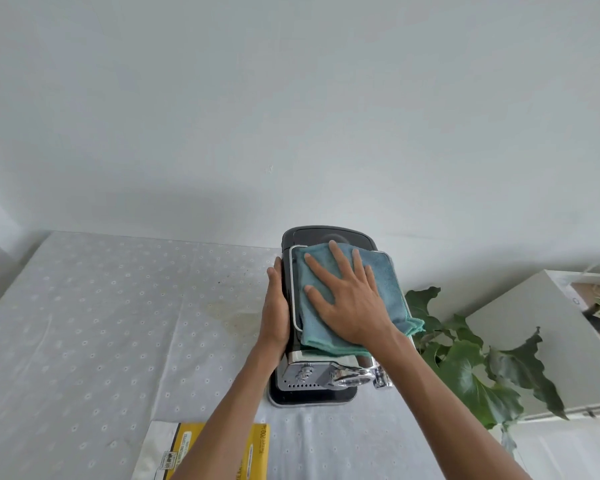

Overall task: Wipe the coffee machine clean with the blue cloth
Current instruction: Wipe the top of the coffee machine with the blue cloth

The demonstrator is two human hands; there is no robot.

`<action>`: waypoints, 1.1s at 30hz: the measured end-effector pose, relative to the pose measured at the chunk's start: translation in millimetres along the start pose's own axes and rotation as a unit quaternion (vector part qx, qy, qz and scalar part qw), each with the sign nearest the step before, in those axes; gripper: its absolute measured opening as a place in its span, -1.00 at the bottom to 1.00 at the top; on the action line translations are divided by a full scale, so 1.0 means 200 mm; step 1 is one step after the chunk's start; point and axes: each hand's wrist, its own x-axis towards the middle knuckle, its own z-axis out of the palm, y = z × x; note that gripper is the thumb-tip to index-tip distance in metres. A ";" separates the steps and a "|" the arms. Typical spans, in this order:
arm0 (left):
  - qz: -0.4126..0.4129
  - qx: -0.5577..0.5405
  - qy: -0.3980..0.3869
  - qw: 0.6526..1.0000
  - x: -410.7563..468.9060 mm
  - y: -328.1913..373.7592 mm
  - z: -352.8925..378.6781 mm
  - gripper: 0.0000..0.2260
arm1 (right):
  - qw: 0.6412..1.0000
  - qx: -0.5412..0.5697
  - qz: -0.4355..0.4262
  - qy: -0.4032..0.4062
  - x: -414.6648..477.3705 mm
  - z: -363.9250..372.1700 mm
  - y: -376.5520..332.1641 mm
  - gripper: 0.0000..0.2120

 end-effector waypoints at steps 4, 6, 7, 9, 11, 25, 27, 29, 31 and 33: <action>-0.011 0.016 -0.028 0.999 0.00 0.02 0.01 -0.46 | 0.998 0.028 0.056 0.020 0.01 0.00 0.01 -0.40; -0.038 0.044 -0.024 0.998 0.00 0.03 0.01 -0.40 | 0.996 0.025 0.077 0.023 -0.03 0.01 0.00 -0.37; -0.051 0.060 -0.015 0.997 0.03 0.02 0.00 -0.35 | 0.996 0.018 0.082 0.024 -0.07 0.02 -0.01 -0.37; -0.066 0.088 -0.015 0.994 0.10 0.00 -0.02 -0.23 | 0.997 0.006 0.074 0.029 -0.11 0.05 -0.02 -0.38; -0.075 0.129 0.009 0.989 0.12 0.07 0.03 -0.19 | 0.998 0.012 0.059 0.024 -0.06 0.04 -0.02 -0.38; -0.002 0.339 0.086 0.937 0.04 0.14 0.12 -0.48 | 0.978 0.080 0.189 0.047 0.03 0.02 -0.04 -0.33; 0.003 0.340 0.090 0.936 0.03 0.14 0.12 -0.50 | 0.982 0.071 0.168 0.051 -0.02 0.04 -0.04 -0.32; 0.003 0.341 0.091 0.936 0.02 0.14 0.12 -0.50 | 0.987 0.056 0.139 0.055 -0.08 0.05 -0.03 -0.31; -0.002 0.341 0.088 0.936 0.02 0.15 0.12 -0.49 | 0.991 0.052 0.120 0.040 -0.07 0.04 -0.01 -0.31; -0.005 0.335 0.089 0.938 0.03 0.15 0.12 -0.49 | 0.991 0.066 0.112 0.021 0.00 0.00 0.03 -0.31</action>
